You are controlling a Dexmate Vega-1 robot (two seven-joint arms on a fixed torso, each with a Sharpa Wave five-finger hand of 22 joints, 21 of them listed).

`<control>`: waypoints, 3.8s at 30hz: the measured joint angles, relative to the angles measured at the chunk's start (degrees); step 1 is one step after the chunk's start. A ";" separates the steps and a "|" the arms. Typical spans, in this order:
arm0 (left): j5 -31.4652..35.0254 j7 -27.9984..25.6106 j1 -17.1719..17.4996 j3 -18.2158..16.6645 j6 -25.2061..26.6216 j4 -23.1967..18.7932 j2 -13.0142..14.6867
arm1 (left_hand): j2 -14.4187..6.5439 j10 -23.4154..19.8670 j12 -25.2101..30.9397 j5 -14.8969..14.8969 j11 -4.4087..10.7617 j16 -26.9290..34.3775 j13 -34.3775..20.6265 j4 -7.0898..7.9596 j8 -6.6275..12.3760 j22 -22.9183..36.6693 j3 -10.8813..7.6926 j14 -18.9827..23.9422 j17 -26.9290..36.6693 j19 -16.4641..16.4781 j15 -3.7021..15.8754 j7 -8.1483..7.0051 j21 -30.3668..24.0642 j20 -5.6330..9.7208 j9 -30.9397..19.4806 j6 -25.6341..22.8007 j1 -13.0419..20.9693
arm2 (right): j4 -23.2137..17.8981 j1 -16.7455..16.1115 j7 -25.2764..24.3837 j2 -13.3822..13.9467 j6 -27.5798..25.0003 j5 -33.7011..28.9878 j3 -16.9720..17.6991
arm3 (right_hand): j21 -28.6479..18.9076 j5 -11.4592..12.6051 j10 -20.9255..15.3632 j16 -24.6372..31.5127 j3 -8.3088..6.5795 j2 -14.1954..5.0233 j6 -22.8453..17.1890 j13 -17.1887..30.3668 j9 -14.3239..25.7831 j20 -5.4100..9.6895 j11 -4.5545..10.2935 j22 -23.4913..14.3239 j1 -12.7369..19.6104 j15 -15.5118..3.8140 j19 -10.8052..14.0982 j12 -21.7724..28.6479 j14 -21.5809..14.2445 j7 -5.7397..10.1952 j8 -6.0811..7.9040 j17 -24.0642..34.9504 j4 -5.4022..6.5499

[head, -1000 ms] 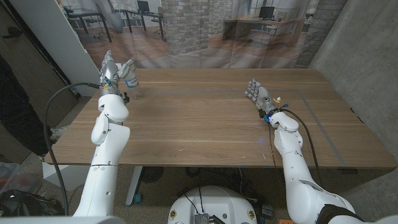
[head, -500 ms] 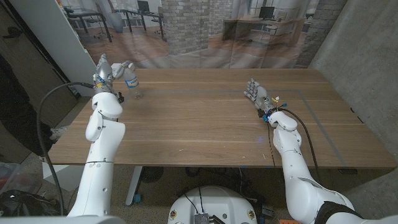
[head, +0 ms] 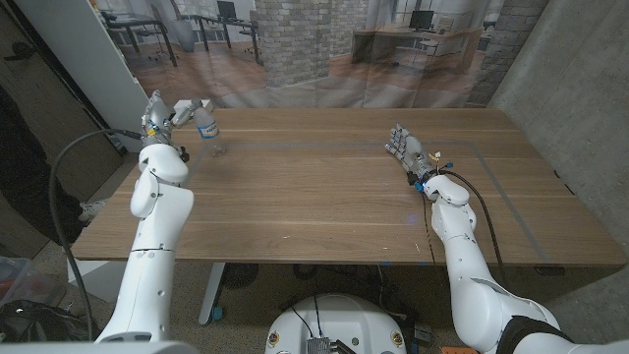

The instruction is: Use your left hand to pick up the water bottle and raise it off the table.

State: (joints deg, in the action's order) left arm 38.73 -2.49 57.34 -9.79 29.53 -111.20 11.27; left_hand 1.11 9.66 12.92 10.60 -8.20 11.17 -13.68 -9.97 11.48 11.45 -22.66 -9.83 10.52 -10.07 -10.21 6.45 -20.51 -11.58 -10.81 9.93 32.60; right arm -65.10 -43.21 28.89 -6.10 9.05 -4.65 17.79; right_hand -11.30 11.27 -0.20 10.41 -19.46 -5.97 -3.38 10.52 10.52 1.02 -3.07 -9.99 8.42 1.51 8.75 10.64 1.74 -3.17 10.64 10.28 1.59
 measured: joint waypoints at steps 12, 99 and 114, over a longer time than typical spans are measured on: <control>0.54 1.87 -2.68 1.29 2.35 4.04 3.10 | 2.21 0.00 0.27 0.87 0.01 0.00 -0.05 0.24 0.00 0.16 1.19 0.00 0.00 0.00 0.00 -0.01 0.61 0.00 -0.27 0.00 0.90 | -0.03 0.01 -0.15 0.01 -0.03 -0.26 -0.03 | 0.00 0.00 0.00 0.00 0.00 0.00 0.00 0.00 0.00 0.00 0.00 0.00 0.00 0.00 0.00 0.00 0.00 0.00 0.00 -0.16 0.00; 0.29 -0.27 -18.64 16.92 2.85 30.29 11.28 | 3.92 0.00 0.71 2.15 0.02 0.00 -0.57 2.07 0.43 0.42 3.48 0.01 -0.01 -0.21 0.01 -0.01 1.05 0.22 -0.24 0.00 2.80 | -2.49 -1.74 -2.03 -0.50 -1.71 -1.15 0.70 | 0.00 0.00 -0.32 0.00 0.00 -0.01 0.00 0.00 0.00 0.00 -0.31 0.00 -0.63 0.00 0.00 0.00 0.00 0.00 0.00 -0.14 0.00; -0.75 -2.47 -21.36 18.69 1.09 36.38 10.94 | 3.77 0.32 2.12 2.55 1.16 1.07 -0.57 1.91 0.47 0.16 4.43 1.99 -0.09 7.07 2.34 -0.01 -1.23 3.52 -0.17 -0.01 4.66 | -2.20 -1.54 -2.49 -0.43 -1.94 -1.52 0.85 | 0.00 0.00 -0.31 0.00 0.00 0.22 0.00 0.00 0.00 0.00 -0.31 0.00 -0.85 0.00 0.00 0.00 0.00 0.00 0.00 0.00 0.00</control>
State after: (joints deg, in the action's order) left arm 37.98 -4.96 35.98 8.89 30.62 -74.82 22.21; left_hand 4.88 9.98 15.05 13.15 -7.04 12.25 -14.24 -8.06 11.95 11.60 -18.23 -7.84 10.43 -3.01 -7.87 6.43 -21.74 -8.05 -10.98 9.93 37.26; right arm -67.30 -44.74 26.39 -6.53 7.11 -6.17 18.64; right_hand -11.30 11.27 -0.51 10.41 -19.46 -5.75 -3.38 10.52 10.52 1.02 -3.37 -9.99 7.56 1.51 8.75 10.64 1.74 -3.17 10.64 10.28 1.59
